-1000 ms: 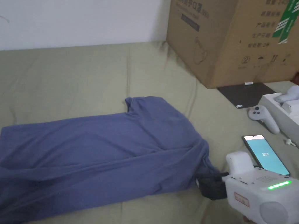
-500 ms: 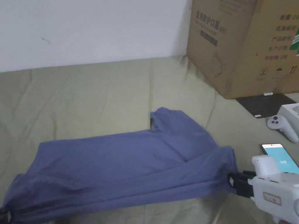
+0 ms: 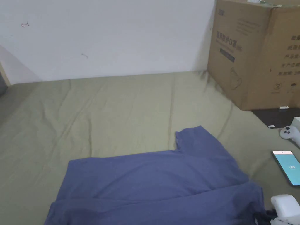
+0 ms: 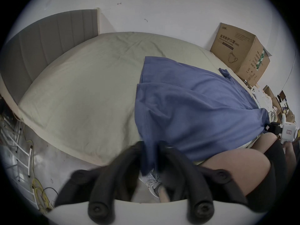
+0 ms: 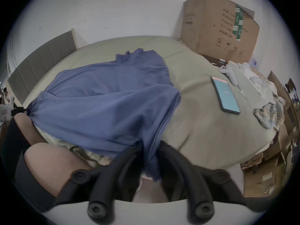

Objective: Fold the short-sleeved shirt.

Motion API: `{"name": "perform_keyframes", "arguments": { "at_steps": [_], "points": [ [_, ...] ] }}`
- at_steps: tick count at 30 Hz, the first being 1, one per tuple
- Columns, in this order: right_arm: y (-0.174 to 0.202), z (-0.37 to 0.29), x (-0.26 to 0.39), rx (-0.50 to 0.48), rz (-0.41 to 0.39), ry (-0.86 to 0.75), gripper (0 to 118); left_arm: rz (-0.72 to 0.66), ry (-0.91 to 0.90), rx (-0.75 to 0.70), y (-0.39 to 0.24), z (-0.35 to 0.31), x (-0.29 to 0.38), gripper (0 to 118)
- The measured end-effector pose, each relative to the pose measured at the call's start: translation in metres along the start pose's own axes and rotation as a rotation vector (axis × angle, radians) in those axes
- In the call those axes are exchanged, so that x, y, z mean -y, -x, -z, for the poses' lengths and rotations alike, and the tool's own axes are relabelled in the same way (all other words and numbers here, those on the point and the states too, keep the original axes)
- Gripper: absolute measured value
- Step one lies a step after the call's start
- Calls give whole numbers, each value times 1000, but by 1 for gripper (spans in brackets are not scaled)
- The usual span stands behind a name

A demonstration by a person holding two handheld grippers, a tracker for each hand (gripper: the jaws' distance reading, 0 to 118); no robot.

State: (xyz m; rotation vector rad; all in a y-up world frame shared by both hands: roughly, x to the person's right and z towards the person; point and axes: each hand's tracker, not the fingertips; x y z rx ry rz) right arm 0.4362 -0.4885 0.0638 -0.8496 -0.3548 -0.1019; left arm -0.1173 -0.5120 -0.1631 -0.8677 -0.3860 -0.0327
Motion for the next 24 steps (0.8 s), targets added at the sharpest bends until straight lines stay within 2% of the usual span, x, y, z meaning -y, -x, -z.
{"name": "perform_keyframes", "arguments": {
  "at_steps": [1,2,3,5,7,8,9,10,11,12,13,14,15,16,18,21,22,23,24],
  "points": [
    [-9,9,8,60,-28,1,63,16,-4,-28,0,-3,1,72],
    [-13,5,9,79,-31,-19,94,13,-11,-30,1,-9,2,104],
    [-16,-2,8,77,-13,-54,111,7,-51,-24,2,-18,1,115],
    [-16,-34,-7,47,49,-157,112,-10,-135,-26,-1,-38,-12,111],
    [-16,-51,-23,55,66,-263,112,-10,-210,-49,-8,-53,-34,110],
    [-16,-59,-34,47,60,-310,111,-3,-262,-39,-12,-61,-49,107],
    [-11,-67,-49,27,51,-357,110,13,-307,-28,-17,-64,-66,97],
    [-10,-70,-61,11,47,-400,103,30,-338,-19,-23,-63,-82,64],
    [-8,-71,-74,-5,43,-446,85,51,-355,-32,-29,-60,-101,27],
    [-6,-70,-87,-20,41,-467,41,70,-365,-46,-36,-55,-119,0],
    [0,-66,-109,-15,35,-469,0,91,-407,-83,-39,-45,-139,0],
    [4,-58,-123,41,43,-463,0,102,-396,-32,-43,-30,-158,0],
    [4,-47,-133,24,49,-484,0,128,-371,-25,-47,-15,-177,0],
    [5,-37,-146,-46,29,-477,0,135,-358,-26,-49,6,-194,0],
    [11,-17,-164,-8,17,-479,0,132,-318,-7,-51,46,-225,0],
    [18,5,-185,-60,-6,-473,0,179,-173,-33,-51,120,-257,0],
    [21,14,-189,-75,-8,-464,0,169,-146,-53,-47,145,-261,12],
    [24,22,-192,-92,-14,-451,0,165,-72,-65,-43,167,-265,39],
    [25,27,-193,-98,-18,-442,0,140,1,-70,-38,187,-262,81]
  ]
}}
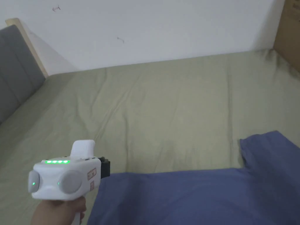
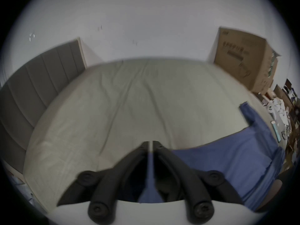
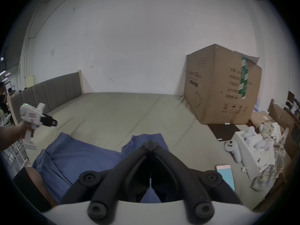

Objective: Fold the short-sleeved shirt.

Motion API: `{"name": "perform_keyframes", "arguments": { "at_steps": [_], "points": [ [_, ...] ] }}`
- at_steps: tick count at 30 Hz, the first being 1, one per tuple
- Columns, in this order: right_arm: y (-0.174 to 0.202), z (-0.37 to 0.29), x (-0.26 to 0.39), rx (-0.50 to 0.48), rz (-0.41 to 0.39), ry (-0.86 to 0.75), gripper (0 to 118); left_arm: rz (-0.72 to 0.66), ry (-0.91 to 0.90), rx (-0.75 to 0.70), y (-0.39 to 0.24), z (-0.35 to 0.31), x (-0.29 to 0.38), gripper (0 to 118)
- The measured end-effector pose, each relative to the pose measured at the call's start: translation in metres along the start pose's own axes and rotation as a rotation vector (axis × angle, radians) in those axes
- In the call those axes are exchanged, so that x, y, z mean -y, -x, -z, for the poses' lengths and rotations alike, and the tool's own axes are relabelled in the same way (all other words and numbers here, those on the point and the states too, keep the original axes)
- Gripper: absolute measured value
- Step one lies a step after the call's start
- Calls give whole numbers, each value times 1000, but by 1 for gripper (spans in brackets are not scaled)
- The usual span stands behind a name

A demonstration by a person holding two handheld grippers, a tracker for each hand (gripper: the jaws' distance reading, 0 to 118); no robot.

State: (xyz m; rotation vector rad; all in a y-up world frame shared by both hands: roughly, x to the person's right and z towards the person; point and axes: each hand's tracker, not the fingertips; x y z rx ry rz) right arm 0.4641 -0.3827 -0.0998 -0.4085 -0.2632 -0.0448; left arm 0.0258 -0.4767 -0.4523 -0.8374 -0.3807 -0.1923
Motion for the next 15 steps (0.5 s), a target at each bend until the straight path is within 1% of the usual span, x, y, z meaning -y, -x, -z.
{"name": "perform_keyframes", "arguments": {
  "at_steps": [1,2,3,4,5,6,7,8,9,10,11,12,13,15],
  "points": [
    [0,4,1,-6,-2,8,0,-30,63,4,3,17,3,106],
    [0,8,4,-18,-4,20,0,-63,148,8,4,31,9,114],
    [0,12,7,-27,-6,32,0,-72,163,24,4,39,15,114],
    [0,15,11,-35,-12,50,0,-69,144,49,6,44,27,117],
    [-1,17,14,-37,-21,67,0,-69,157,31,4,50,33,112],
    [-3,21,19,-30,-35,85,0,-64,149,19,0,49,39,111],
    [-5,25,23,-25,-44,101,0,-45,81,5,-3,43,40,109],
    [-8,29,27,-19,-50,123,0,-31,72,-6,-6,35,43,104],
    [-10,30,27,-13,-48,142,0,-10,67,-18,-10,31,44,93],
    [-15,34,30,-9,-39,157,0,24,41,-16,-13,25,44,71],
    [-20,40,32,-2,-29,166,0,54,11,12,-18,18,45,41],
    [-25,46,34,2,-24,182,0,74,-6,17,-21,12,46,1],
    [-30,54,33,13,-22,222,0,93,-20,1,-23,9,46,2],
    [-43,78,33,51,-23,320,0,81,-16,29,-19,4,44,2]
  ]
}}
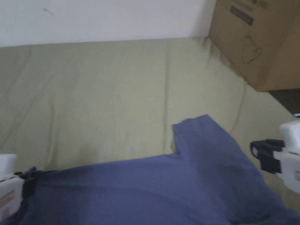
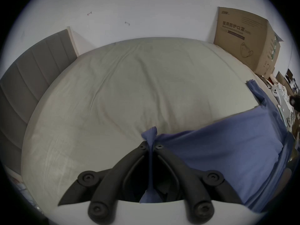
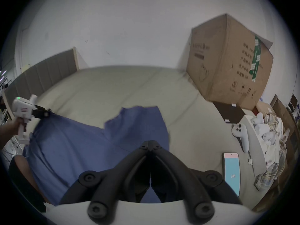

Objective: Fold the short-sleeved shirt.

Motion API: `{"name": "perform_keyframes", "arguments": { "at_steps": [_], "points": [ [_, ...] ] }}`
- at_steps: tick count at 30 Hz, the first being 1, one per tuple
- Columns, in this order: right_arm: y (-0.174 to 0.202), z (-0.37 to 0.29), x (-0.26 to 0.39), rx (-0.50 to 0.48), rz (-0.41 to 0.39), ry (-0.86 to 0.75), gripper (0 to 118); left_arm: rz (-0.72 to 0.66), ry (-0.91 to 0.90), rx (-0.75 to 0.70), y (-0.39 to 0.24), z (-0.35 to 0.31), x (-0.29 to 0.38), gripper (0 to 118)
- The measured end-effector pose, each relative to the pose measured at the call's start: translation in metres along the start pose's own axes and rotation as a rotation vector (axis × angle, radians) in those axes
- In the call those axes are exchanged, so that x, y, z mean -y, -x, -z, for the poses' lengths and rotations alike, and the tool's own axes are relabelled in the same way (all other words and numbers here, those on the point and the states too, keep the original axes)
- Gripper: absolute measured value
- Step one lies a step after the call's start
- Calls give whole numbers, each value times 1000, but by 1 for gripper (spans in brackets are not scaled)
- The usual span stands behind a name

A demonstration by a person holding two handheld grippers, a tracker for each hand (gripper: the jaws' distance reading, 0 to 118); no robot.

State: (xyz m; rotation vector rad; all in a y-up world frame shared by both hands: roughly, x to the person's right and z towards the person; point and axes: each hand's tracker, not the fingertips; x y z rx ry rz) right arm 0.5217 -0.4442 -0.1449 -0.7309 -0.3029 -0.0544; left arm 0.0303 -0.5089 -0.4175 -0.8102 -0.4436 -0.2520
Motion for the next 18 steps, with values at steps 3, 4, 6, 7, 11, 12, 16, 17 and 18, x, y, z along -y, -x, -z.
{"name": "perform_keyframes", "arguments": {
  "at_steps": [3,4,6,7,11,12,16,17,18],
  "points": [
    [-25,51,-12,-40,45,167,15,-14,-28,16,-4,-13,-3,2],
    [-30,64,-14,-44,51,215,45,-23,-36,20,-3,-15,-4,2],
    [-40,99,-13,-51,71,298,89,-36,-35,30,3,-16,-10,2],
    [-42,109,-11,-63,92,323,89,-36,-34,32,3,-17,-10,2],
    [-39,128,-3,-72,126,376,69,-31,-25,34,6,-12,-10,2],
    [-40,126,-3,-40,113,366,59,-36,-22,38,-4,-23,-13,2],
    [-47,90,-19,-81,181,225,1,-71,-44,55,-20,-47,-22,2],
    [-49,83,-24,-78,191,204,1,-74,-53,55,-5,-39,-26,2],
    [-43,71,-28,-64,189,164,1,-74,-68,58,-5,-45,-31,2]
  ]
}}
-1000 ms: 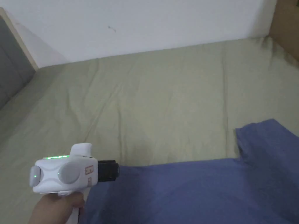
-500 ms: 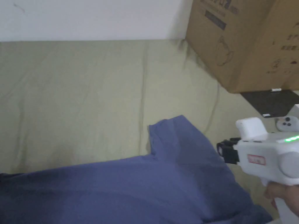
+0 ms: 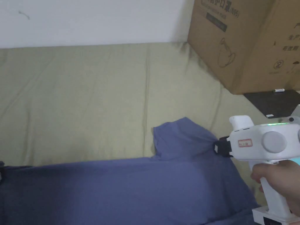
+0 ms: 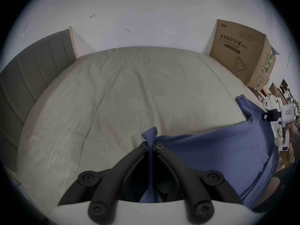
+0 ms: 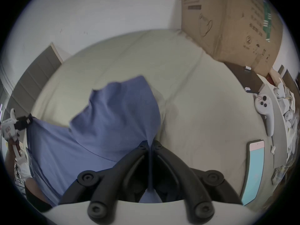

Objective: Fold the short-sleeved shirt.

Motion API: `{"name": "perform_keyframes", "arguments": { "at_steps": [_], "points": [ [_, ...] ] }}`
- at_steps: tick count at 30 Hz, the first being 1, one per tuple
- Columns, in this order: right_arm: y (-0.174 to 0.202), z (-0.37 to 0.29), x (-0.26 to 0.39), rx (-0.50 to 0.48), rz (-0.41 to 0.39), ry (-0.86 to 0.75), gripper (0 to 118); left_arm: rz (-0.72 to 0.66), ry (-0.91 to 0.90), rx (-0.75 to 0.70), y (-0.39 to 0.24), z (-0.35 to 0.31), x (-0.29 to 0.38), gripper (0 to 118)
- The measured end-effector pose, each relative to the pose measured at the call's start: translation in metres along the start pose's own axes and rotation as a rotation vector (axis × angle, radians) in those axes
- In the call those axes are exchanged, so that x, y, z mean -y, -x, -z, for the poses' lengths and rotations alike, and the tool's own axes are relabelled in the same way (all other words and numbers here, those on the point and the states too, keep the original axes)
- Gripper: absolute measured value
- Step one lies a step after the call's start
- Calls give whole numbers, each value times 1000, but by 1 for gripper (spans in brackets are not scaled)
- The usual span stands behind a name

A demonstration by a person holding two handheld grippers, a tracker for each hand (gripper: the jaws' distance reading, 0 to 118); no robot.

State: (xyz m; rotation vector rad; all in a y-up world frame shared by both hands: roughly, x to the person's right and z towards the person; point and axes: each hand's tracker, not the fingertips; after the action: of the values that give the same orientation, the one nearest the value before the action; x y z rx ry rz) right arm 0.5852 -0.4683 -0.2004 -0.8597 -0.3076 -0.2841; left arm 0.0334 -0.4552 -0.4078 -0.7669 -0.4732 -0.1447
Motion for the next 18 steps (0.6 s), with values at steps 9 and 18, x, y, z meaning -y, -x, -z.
{"name": "perform_keyframes", "arguments": {
  "at_steps": [9,18],
  "points": [
    [11,-80,-52,-3,-31,-206,1,13,-174,5,-2,-58,-61,2],
    [24,-128,-23,-47,-92,-164,1,-10,-148,45,10,-80,-37,2]
  ]
}}
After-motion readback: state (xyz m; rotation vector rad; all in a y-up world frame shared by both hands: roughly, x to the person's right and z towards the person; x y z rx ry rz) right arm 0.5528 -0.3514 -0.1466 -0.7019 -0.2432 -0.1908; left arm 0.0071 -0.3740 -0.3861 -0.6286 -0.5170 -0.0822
